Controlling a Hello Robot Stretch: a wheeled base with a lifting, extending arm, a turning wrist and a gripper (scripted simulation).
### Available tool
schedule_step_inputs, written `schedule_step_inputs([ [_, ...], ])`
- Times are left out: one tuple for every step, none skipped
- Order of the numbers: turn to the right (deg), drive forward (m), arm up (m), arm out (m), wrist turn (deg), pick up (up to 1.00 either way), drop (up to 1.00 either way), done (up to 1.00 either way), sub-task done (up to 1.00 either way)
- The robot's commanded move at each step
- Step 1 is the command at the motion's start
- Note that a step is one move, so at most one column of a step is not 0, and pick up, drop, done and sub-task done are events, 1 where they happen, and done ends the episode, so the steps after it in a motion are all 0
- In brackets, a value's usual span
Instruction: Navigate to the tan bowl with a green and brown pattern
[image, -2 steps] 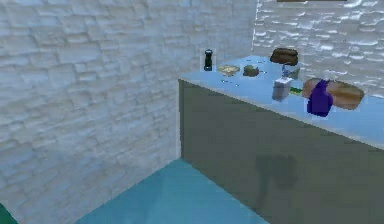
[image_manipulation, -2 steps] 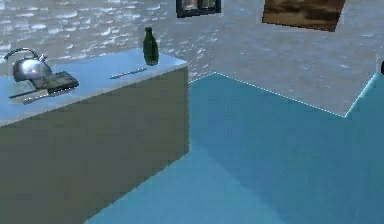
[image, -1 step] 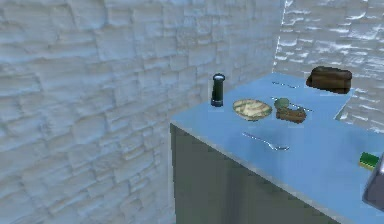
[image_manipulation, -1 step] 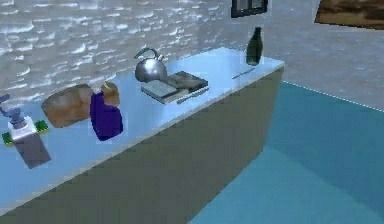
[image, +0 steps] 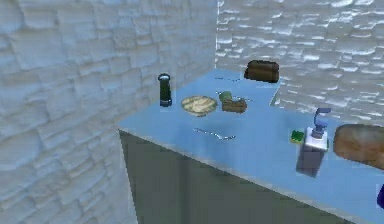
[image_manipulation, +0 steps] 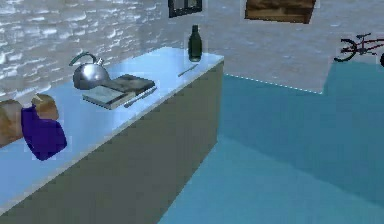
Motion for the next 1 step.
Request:
schedule_step_inputs([
  [0.0, 0.0, 0.0, 0.0, 0.0, 0.0, 0.0, 1.0, 0.0],
])
